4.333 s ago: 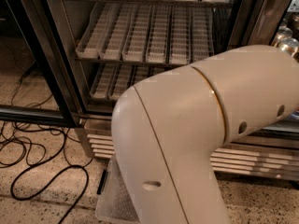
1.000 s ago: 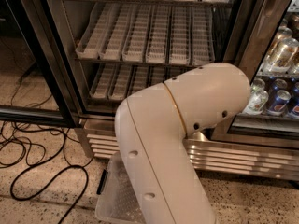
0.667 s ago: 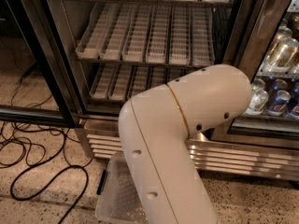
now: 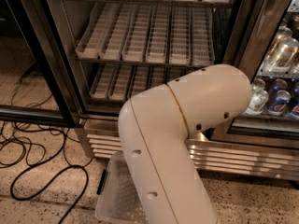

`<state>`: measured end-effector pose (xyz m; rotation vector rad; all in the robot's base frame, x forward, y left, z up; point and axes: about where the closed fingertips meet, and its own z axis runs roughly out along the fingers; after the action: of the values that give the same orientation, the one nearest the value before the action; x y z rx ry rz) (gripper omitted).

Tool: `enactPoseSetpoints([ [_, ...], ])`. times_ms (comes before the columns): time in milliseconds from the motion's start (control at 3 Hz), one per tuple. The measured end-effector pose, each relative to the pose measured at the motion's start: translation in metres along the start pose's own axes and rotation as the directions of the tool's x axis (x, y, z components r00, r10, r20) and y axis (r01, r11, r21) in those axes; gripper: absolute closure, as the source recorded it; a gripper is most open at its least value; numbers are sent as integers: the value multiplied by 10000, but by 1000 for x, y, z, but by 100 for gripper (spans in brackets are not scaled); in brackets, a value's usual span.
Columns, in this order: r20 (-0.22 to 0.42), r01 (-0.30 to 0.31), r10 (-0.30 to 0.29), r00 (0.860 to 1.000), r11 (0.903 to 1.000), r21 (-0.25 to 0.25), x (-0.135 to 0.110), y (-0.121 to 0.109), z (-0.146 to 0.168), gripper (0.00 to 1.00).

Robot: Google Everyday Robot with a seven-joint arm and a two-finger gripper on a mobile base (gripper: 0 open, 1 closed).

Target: Pick water bottle from bottom shelf of fridge

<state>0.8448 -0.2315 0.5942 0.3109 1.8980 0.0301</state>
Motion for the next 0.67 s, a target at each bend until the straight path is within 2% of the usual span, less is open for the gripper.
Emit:
enactPoseSetpoints([
  [667, -498, -769, 752, 9959, 9965, -333, -1, 10, -17, 100],
])
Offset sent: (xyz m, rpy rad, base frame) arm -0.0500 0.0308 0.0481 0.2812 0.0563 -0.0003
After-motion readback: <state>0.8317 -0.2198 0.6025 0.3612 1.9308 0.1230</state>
